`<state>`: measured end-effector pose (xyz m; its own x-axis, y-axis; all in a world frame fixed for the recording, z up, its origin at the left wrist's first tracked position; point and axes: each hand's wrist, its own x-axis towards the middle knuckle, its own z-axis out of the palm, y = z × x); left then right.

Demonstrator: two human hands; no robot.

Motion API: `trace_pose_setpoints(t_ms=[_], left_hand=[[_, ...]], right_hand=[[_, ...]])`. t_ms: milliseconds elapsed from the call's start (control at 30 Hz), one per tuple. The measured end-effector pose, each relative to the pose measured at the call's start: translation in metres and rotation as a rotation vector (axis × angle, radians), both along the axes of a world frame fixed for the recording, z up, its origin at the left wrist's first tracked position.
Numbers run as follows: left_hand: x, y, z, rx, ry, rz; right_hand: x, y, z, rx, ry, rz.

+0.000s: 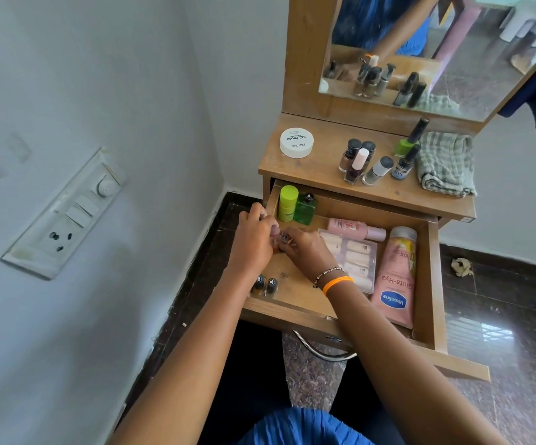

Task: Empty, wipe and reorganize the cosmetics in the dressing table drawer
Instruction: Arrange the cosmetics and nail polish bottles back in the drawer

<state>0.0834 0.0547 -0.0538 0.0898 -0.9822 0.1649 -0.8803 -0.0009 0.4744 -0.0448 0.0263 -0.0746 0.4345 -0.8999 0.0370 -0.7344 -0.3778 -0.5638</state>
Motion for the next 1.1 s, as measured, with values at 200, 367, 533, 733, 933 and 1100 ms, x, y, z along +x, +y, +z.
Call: trace_pose_setpoints(t_ms=[200, 367, 533, 733, 933, 1100], left_hand=[[0.001, 0.002, 0.002, -0.017, 0.017, -0.01], [0.002, 0.002, 0.001, 0.013, 0.053, -0.015], [0.009, 0.002, 0.01, 0.096, 0.125, -0.069], [-0.005, -0.014, 0.049, -0.082, 0.281, -0.092], [-0.058, -0.068, 0.083, -0.196, 0.38, -0.133], [-0.089, -0.088, 0.088, -0.212, 0.357, -0.209]], right_hand=[[0.002, -0.002, -0.003, 0.005, -0.018, -0.021], [0.002, -0.001, -0.004, 0.026, -0.041, -0.047], [-0.007, 0.003, 0.011, 0.053, -0.063, -0.099], [-0.041, 0.005, 0.063, -0.241, -0.201, -0.365], [-0.075, -0.034, 0.094, -0.365, -0.34, -0.645], [-0.086, -0.057, 0.094, -0.341, -0.263, -0.559]])
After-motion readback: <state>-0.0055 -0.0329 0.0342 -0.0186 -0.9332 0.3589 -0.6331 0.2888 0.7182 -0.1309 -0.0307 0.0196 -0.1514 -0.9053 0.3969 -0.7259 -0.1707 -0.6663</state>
